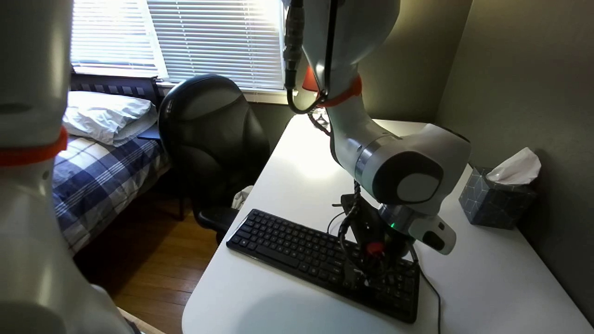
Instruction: Press a button on the keyboard
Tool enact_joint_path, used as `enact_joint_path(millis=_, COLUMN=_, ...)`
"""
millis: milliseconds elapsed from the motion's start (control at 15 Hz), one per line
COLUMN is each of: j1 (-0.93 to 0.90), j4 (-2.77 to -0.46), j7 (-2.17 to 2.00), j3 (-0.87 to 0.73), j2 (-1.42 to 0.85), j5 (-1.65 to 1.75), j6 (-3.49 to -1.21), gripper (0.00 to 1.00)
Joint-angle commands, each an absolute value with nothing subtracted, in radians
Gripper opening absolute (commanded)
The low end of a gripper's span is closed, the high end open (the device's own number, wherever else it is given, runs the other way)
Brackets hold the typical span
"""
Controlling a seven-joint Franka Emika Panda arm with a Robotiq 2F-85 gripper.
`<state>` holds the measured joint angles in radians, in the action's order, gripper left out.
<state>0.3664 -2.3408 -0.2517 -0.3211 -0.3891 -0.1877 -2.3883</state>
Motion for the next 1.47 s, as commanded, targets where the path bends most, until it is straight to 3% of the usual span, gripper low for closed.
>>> enact_joint_path(millis=0, j1=0.375, j4=-2.355, j7=-0.226, j3=-0.33, j2=-0.372, j5=-0.211, j6=-2.378, gripper=0.0)
enact_joint_path(millis=800, j1=0.38, j4=-2.377, j7=-0.197, j3=-0.337, j2=-0.332, j5=-0.206, j6=-2.374, gripper=0.03)
enact_joint_path(millis=867, j1=0.379, j4=-2.379, j7=-0.198, j3=-0.339, j2=-0.328, j5=-0.204, j6=-2.37, gripper=0.28)
enact_joint_path(millis=1000, j1=0.379, j4=-2.389, j7=-0.195, j3=-0.342, j2=-0.315, j5=-0.201, j6=-2.369, gripper=0.3)
enact_joint_path(millis=1400, j1=0.376, j4=-2.422, j7=-0.181, j3=-0.355, j2=-0.262, j5=-0.19, j6=-2.383, gripper=0.75)
